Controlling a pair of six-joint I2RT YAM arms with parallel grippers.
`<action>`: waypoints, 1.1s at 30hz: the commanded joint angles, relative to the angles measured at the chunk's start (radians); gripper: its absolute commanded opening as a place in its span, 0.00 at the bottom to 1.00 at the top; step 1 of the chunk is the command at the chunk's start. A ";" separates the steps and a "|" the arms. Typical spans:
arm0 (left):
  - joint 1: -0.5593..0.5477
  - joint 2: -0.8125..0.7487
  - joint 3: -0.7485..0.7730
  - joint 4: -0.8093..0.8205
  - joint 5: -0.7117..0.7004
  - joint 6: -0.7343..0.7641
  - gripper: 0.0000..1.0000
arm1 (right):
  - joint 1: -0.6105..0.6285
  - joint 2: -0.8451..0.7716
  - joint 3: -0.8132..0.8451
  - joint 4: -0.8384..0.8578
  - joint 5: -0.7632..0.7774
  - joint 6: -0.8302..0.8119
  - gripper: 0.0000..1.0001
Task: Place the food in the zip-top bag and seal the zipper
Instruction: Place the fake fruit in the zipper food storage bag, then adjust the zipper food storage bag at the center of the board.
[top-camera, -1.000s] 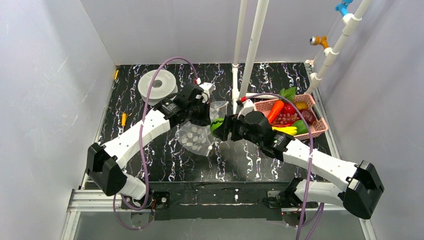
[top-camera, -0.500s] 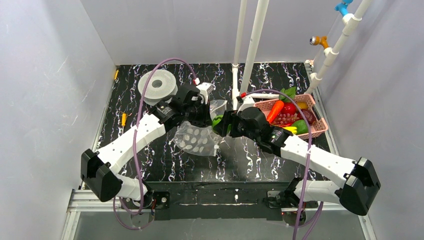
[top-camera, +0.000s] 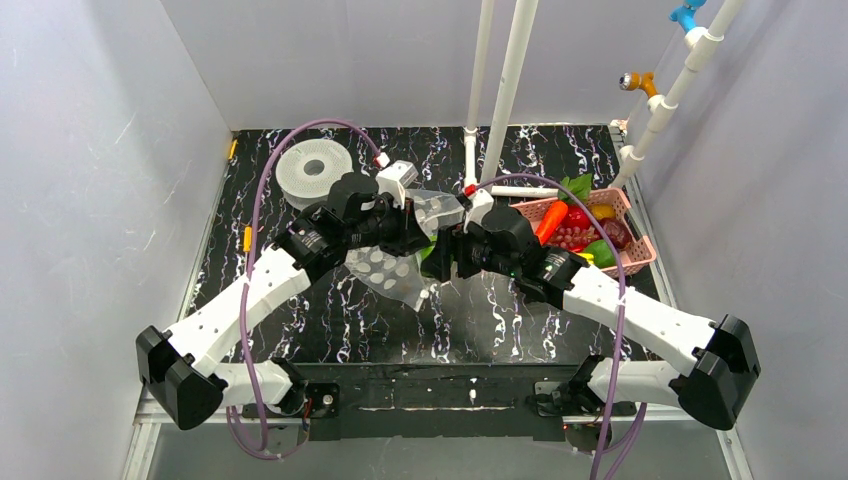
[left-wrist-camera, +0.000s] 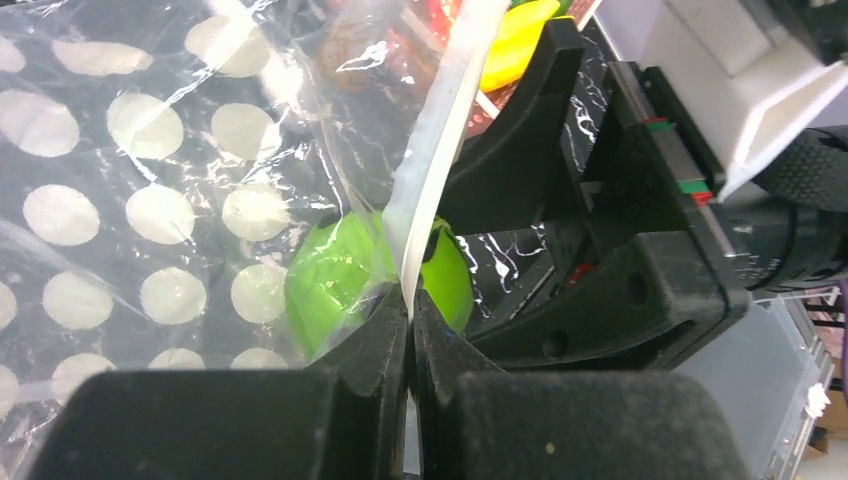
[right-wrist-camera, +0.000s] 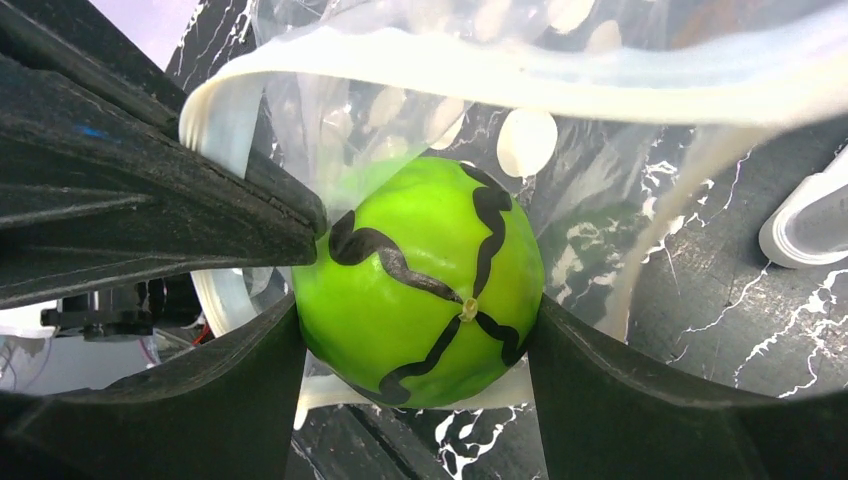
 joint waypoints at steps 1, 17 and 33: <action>-0.006 -0.032 -0.026 0.079 0.111 -0.022 0.00 | -0.004 -0.017 0.062 0.015 -0.017 -0.039 0.72; -0.006 -0.128 -0.103 0.150 -0.008 -0.026 0.00 | -0.013 -0.118 -0.004 0.042 -0.015 0.042 0.98; -0.006 -0.081 -0.095 0.118 -0.064 -0.029 0.00 | -0.012 -0.217 0.076 -0.247 0.231 0.103 0.85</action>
